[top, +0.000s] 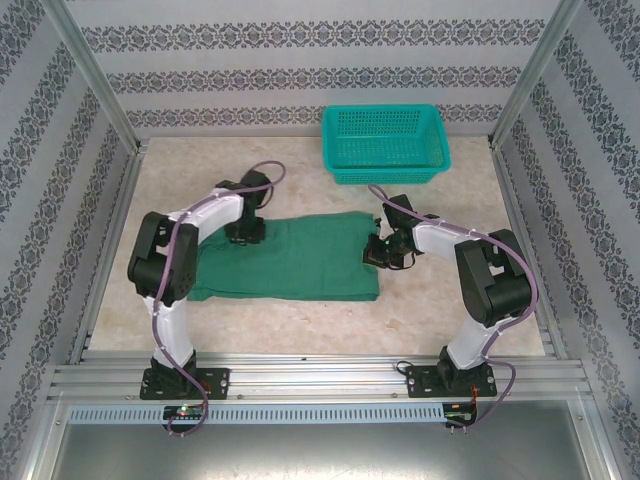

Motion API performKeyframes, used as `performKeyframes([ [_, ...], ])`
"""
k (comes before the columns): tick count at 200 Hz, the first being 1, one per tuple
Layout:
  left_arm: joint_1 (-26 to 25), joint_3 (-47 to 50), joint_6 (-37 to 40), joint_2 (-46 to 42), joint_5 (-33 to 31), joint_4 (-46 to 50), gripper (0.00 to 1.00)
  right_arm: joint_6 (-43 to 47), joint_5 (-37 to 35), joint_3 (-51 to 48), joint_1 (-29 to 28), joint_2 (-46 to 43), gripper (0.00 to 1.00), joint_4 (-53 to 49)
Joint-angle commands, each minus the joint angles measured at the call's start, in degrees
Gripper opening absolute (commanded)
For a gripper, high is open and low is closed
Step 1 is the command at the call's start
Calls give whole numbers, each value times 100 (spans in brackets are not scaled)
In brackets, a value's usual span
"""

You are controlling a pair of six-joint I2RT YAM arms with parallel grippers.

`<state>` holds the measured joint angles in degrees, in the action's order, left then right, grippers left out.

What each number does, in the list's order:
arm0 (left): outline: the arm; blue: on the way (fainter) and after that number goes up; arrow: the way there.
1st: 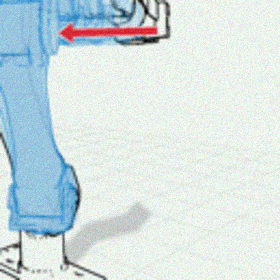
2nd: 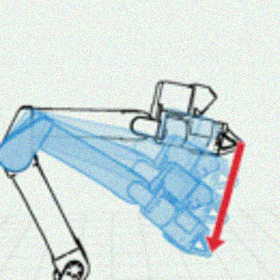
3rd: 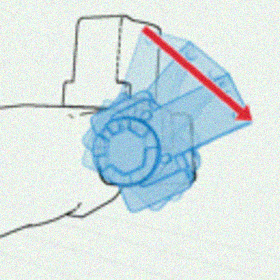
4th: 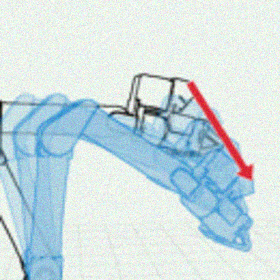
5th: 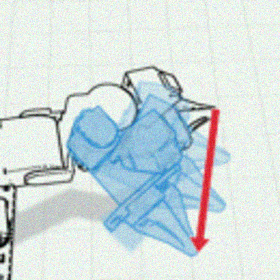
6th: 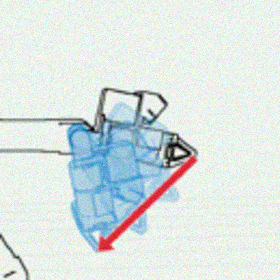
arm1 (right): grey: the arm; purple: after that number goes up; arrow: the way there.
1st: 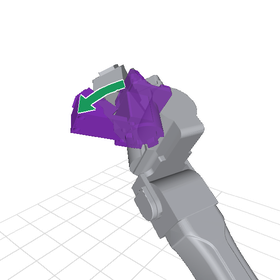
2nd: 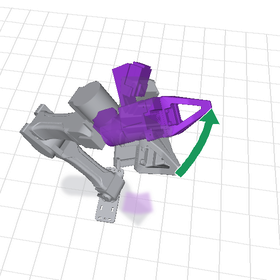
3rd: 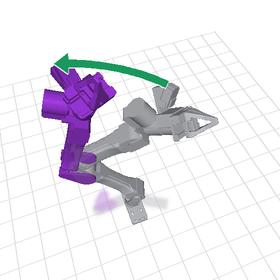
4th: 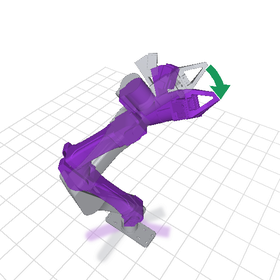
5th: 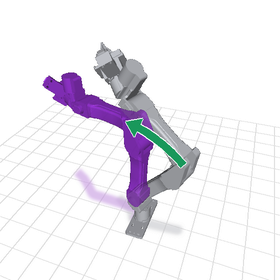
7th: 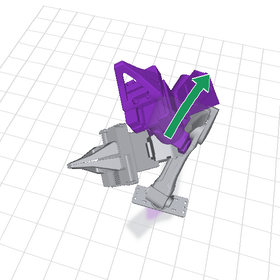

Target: Roll up the long pants

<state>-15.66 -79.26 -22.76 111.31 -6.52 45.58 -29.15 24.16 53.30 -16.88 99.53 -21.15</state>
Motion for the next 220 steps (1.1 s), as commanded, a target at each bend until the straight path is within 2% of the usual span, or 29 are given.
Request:
performKeyframes([
  [1,621,95,-25,-421,-696,569,31,6,-217,-276,115,156,0,-114],
  [24,1038,58,43,-579,-928,615,32,34,-218,-318,172,154,0,-101],
  [42,1130,-59,59,-617,-1244,753,32,33,-247,-320,200,166,0,-103],
  [55,1096,-87,96,-733,-999,742,31,31,-209,-316,202,173,0,-100],
  [72,880,118,46,-1146,-660,584,31,49,-249,-293,207,144,0,-166],
  [102,371,636,-179,-1812,-437,618,32,107,-394,-423,284,-104,0,-306],
  [133,-67,1331,-443,-2026,-247,414,33,112,-292,-677,290,-275,0,-239],
  [152,-74,1771,-632,-1782,-88,3,33,102,-296,-646,291,-330,0,-292],
  [178,-60,1859,-799,-1137,-83,-376,34,106,-210,-754,260,-490,0,-366],
  [196,-43,1542,-724,-623,-6,-423,33,124,-93,-941,158,-801,0,-497],
  [220,-76,746,-438,95,137,-363,28,87,-51,-1331,-407,-1360,0,-604],
])
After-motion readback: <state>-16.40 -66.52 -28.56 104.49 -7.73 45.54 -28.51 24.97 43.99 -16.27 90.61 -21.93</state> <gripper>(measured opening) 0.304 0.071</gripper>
